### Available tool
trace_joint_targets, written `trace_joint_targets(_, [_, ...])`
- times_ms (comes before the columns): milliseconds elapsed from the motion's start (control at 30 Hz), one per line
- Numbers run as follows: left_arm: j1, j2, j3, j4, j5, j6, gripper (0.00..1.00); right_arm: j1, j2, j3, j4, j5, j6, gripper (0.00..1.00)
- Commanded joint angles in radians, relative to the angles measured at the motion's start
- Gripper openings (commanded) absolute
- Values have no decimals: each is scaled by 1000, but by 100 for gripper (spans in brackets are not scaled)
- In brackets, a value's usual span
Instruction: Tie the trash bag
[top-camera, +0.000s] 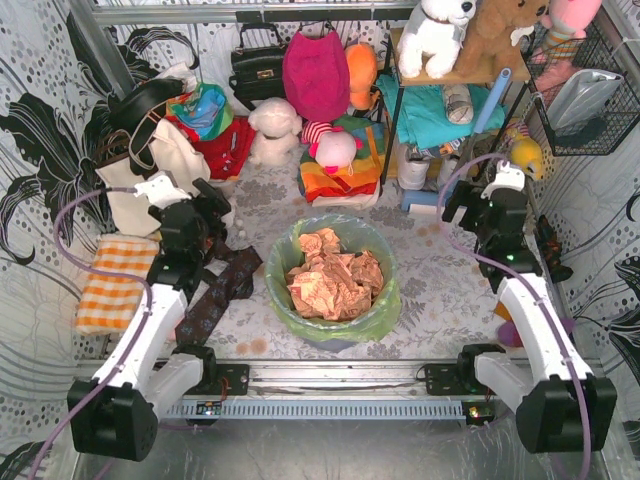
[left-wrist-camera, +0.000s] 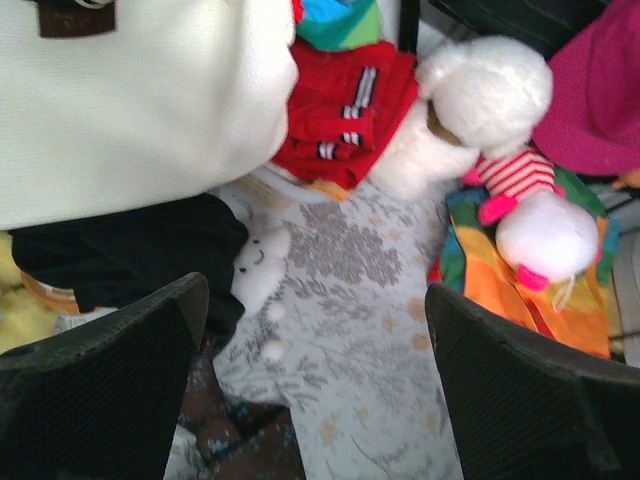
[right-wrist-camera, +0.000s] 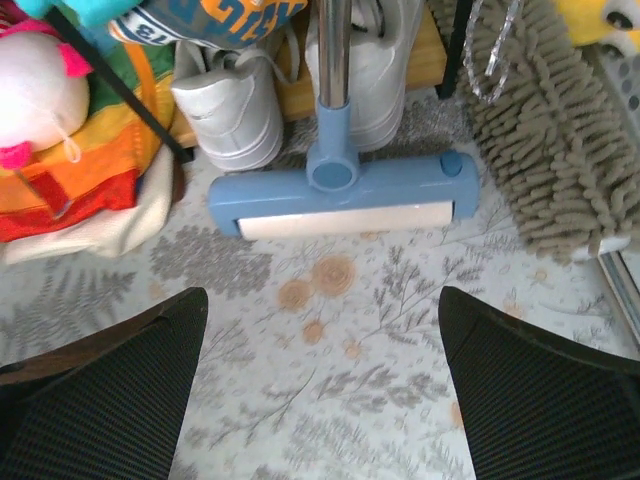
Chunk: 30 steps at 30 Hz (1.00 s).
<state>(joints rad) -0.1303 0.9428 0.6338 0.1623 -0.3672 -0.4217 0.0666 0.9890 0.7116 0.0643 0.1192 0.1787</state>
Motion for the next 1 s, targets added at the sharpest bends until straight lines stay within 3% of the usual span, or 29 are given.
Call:
trace_joint_targets(0, [-3,-14,141,-381,145,-43,98,-5,-67,153,-426,-44,133,97])
trace_joint_targets(333, [-7,39,411,-730,431,-80,98,-5,-98,412,-880,-290,217,99])
trace_joint_targets(567, [-83,63,563,-967,491,-58,98,-5,-81,610,-1163,-389,265,87])
trace_joint_targets(967, [-201,59,724,-1147,466,-102,96,5,-58,724,-1199,-527,342,77])
